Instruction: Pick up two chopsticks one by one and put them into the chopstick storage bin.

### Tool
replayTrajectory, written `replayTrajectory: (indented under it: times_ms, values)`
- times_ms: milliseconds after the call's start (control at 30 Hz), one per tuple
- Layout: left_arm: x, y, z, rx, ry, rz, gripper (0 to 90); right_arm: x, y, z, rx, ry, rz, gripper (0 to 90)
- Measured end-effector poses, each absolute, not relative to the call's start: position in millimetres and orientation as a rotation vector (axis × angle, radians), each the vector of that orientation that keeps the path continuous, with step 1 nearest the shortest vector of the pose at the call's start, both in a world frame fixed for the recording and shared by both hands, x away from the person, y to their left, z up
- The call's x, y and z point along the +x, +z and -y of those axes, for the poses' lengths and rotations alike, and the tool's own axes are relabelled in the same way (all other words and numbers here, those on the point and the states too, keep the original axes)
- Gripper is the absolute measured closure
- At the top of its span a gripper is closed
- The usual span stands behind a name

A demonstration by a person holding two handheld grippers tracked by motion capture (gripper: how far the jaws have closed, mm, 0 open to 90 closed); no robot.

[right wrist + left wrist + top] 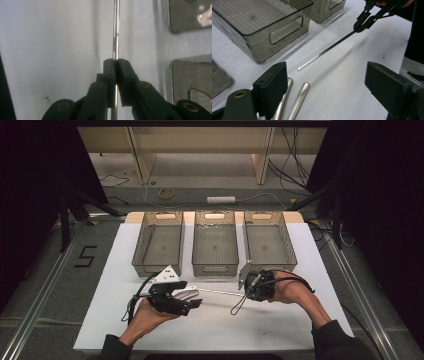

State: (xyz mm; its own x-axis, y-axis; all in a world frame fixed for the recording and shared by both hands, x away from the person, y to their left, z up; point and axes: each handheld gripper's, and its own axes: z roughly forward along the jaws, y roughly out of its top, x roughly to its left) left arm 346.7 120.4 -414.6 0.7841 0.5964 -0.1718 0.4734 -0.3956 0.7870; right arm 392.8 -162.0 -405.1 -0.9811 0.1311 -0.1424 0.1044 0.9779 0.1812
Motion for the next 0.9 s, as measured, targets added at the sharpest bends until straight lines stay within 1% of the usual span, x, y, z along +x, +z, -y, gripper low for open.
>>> replayTrajectory:
  times_ms: [67,233,467,633,900]
  values:
    - [348,-416,-117,2.099,0.200,-0.786,18.6,384,-400,156,0.135,0.271,-2.966,86.0]
    - [349,-415,-109,2.144,0.157,-0.745,21.5,373,-396,145,0.086,0.282,-2.964,86.0]
    - [345,-416,-87,2.258,0.156,-0.663,23.6,366,-395,135,0.028,0.291,-2.955,86.0]
    - [343,-418,-75,2.326,0.131,-0.616,29.2,360,-393,132,-0.007,0.281,-2.958,86.0]
    - [343,-422,-63,2.383,0.123,-0.545,38.1,356,-393,131,-0.028,0.306,-2.953,85.9]
